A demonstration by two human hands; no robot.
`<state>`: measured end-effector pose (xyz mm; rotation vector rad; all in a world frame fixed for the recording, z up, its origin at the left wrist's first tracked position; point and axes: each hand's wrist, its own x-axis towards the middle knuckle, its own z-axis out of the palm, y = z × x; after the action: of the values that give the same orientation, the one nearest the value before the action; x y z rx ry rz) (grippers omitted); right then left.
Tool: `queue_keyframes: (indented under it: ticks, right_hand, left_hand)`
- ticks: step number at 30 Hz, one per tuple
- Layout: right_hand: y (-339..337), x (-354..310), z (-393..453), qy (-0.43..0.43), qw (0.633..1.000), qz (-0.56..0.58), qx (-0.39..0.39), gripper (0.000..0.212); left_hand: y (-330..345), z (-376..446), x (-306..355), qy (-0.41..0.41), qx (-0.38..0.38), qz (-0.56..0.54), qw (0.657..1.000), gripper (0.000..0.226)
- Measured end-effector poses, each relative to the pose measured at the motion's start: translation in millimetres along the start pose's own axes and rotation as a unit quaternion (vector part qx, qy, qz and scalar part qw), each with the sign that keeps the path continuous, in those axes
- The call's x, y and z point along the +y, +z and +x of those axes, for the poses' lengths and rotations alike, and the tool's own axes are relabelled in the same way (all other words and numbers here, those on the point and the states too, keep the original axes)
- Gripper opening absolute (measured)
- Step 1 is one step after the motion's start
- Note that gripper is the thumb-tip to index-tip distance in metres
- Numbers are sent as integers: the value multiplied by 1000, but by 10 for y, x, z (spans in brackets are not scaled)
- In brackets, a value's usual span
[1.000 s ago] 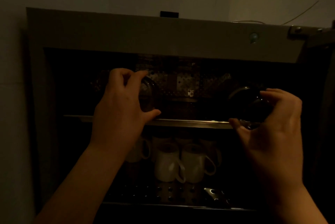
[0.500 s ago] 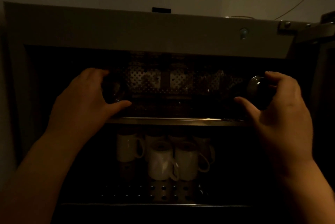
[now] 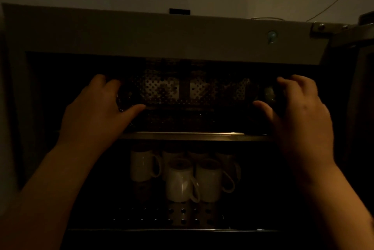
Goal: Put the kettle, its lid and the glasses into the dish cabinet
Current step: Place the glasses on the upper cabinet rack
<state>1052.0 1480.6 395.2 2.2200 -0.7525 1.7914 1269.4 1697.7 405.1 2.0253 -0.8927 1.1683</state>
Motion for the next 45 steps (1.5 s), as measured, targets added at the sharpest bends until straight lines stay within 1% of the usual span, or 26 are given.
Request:
queue_keyframes:
  ticks: [8, 13, 20, 24, 30, 38, 45]
  right_hand:
    - [50, -29, 64, -4, 998, -53, -25, 53]
    - [53, -54, 141, -8, 995, -87, -40, 41]
    - [94, -39, 202, 6, 990, -128, -60, 40]
    - [164, -23, 244, 15, 989, -128, -78, 36]
    - [268, -30, 274, 44, 986, -123, -105, 35]
    - [326, -16, 282, 75, 979, -112, -150, 45]
    - [356, -4, 217, 86, 981, -88, -149, 47]
  left_hand:
    - [58, 30, 37, 7, -24, 22, 999, 49]
    - [111, 70, 28, -1, -44, 26, 999, 49]
    - [215, 103, 32, -2, -60, 18, 998, 50]
    - [263, 123, 56, -9, -84, 10, 996, 49]
    - [291, 127, 79, -13, -94, 10, 995, 49]
    - [320, 129, 80, -16, -112, 24, 993, 51]
    - [353, 120, 61, -20, -139, 2, 990, 54]
